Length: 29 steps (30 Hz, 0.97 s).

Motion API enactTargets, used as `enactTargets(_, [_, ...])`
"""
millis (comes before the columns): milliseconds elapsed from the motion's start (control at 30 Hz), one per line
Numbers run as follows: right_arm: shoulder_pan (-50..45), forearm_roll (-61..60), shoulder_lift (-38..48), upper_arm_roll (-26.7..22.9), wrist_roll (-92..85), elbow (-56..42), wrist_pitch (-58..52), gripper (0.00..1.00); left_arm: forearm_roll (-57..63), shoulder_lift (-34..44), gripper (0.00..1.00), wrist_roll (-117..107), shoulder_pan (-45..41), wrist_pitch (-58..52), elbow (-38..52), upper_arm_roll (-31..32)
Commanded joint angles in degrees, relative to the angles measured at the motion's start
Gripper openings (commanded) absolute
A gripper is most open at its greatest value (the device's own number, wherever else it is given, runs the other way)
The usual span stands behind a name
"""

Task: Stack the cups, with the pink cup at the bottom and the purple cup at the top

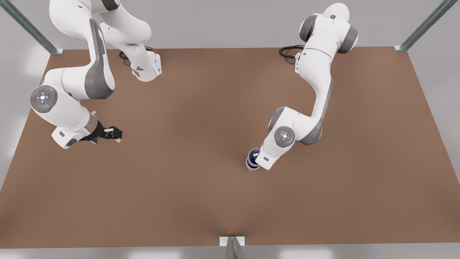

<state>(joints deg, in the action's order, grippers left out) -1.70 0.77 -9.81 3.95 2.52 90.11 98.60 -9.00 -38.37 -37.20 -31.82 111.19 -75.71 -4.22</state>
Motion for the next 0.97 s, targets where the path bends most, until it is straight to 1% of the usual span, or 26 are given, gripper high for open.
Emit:
enactTargets(0, [0.1, -0.1, 0.1, 0.0, 3.0, 0.0, -0.7, 1.00, -0.1, -0.2, 0.21, -11.3, 0.0, 1.6, -0.2, 0.0])
enactTargets(133, [0.3, -0.2, 0.1, 0.0, 2.9, 0.0, -1.3, 1.00, 0.0, -0.7, 0.21, -11.0, 0.0, 1.7, -0.3, 0.0])
enactTargets(200, [0.3, -0.2, 0.1, -0.1, 2.9, 0.0, -1.3, 1.00, 0.1, -1.2, 0.88, -10.7, 0.0, 1.9, -0.3, 0.0])
enactTargets(233, [0.3, -0.2, 0.1, -0.1, 2.9, 0.0, -1.4, 1.00, 0.4, -1.4, 1.00, -10.7, 0.0, 2.5, -0.3, 0.0])
enactTargets(433, [0.4, -0.2, 0.0, -0.1, 2.8, 0.1, -1.4, 1.00, 0.6, -1.3, 1.00, -10.7, 0.0, 2.5, -0.3, 0.0])
enactTargets(467, [0.4, -0.2, -0.2, -0.2, 2.8, 0.0, -1.4, 1.00, 0.6, -0.7, 1.00, -10.5, 0.1, 2.3, -0.4, -0.1])
enactTargets(500, [0.4, -0.7, -0.2, -0.2, 2.8, 0.0, -1.4, 1.00, 1.0, 1.5, 1.00, -9.5, 0.2, 0.7, -0.9, -0.6])
enactTargets(533, [0.4, -0.6, -0.3, -0.2, 2.8, -0.1, -1.4, 1.00, 1.4, 3.4, 1.00, -8.0, 0.5, -3.3, -1.1, -0.8])
enactTargets(567, [0.4, -0.7, -0.3, -0.3, 2.8, -0.1, -1.4, 1.00, 2.4, 7.3, 0.99, 1.1, 0.9, -11.1, -1.1, -3.6])
enactTargets(600, [0.3, -0.6, -0.2, -0.3, 2.9, -0.1, -1.4, 1.00, 2.8, 11.3, 0.99, 16.2, 2.5, -19.0, -1.1, -6.8])
enactTargets(667, [0.3, -0.6, -0.3, -0.3, 3.1, -0.2, -1.4, 1.00, 12.3, 18.9, 0.99, 40.8, 8.2, -30.7, -1.3, -6.9])
enactTargets(700, [0.4, -0.6, -0.3, -0.3, 3.2, -0.2, -1.4, 1.00, 11.9, 21.7, 1.00, 42.7, 10.6, -32.2, -1.7, -6.9])
enactTargets(733, [0.3, -0.6, -0.3, -0.3, 3.4, -0.1, -1.4, 1.00, 11.9, 23.3, 1.00, 42.0, 10.7, -32.1, -3.5, -6.9])
enactTargets(933, [0.4, -0.7, -0.3, -0.3, 3.0, -0.1, -1.4, 1.00, 9.8, 24.0, 1.00, 41.5, 10.8, -31.3, -3.7, -6.9])
